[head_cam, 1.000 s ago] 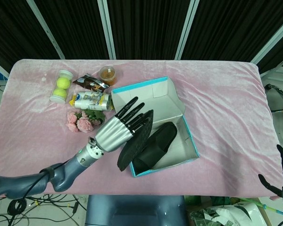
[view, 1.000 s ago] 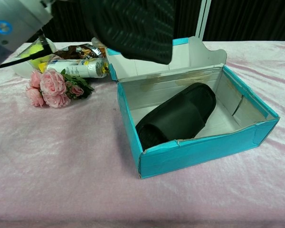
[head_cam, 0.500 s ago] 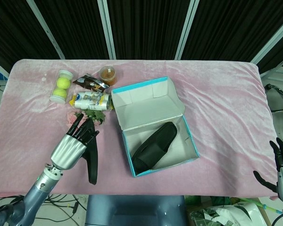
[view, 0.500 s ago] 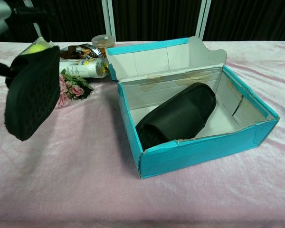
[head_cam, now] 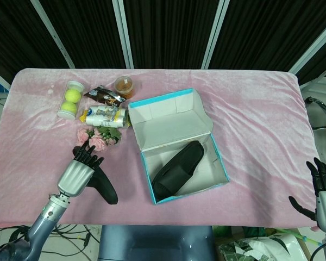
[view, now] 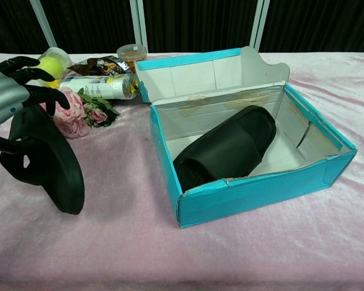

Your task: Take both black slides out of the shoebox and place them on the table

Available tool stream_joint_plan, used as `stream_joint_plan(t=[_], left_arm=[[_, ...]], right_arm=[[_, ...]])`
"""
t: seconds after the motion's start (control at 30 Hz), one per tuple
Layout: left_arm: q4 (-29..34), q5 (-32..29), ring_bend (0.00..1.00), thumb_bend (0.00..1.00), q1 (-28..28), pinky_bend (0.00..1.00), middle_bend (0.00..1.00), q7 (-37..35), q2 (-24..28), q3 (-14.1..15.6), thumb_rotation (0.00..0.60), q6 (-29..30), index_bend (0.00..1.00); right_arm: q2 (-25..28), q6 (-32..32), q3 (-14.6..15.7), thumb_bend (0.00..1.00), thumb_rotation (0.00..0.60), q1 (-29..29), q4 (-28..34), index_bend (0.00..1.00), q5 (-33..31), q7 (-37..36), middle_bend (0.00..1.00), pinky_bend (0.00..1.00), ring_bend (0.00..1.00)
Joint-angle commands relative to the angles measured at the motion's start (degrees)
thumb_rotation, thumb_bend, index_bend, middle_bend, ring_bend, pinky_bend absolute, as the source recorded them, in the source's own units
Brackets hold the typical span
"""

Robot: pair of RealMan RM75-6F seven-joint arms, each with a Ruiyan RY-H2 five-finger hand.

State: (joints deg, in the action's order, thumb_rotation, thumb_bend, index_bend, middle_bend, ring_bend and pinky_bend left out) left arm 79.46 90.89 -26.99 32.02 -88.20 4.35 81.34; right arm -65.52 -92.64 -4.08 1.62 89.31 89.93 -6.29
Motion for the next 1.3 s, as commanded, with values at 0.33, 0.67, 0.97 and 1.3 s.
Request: stream_joint_plan(t=[0.33,0.67,0.97,1.3], left_arm=[[10.7,-6.8,0.0,0.0,2.6,0.0,0.0,4.1,4.9,-2.1,0.6,-4.3,0.0],[21.2,-6.5,0.0,0.0,7.0,0.0,0.0,-3.0,15.1,-2.7,0.6,1.0,0.0],[20.2,-4.4,0.04,0.0,13.1,0.06,0.14,-12.1,19.6,-4.7,0.6,11.2,0.04],[15.1,-2.6,0.07,0.0,18.5,0.14,0.18,-20.5,18.8,-4.4,0.6,16.4,0.13]], right_arm=[[1.0,0.5,0.2,0.1,0.6,-0.5,0.1,0.0,0.5,0.8,0.0,0.16,0.0],[3.8,2.9,-0.5,0.0,0.6,-4.9,2.8,0.0,5.2,2.3,0.0,0.16,0.0],[5.2,11.1,-2.0,0.1,0.6,-16.2,6.8,0.05,14.2,-1.0,0.05,0.16,0.0],[2.0,34.5,-5.9,0.11,0.6,-31.8,8.9,0.07,6.7,6.7,0.06,0.16,0.0]])
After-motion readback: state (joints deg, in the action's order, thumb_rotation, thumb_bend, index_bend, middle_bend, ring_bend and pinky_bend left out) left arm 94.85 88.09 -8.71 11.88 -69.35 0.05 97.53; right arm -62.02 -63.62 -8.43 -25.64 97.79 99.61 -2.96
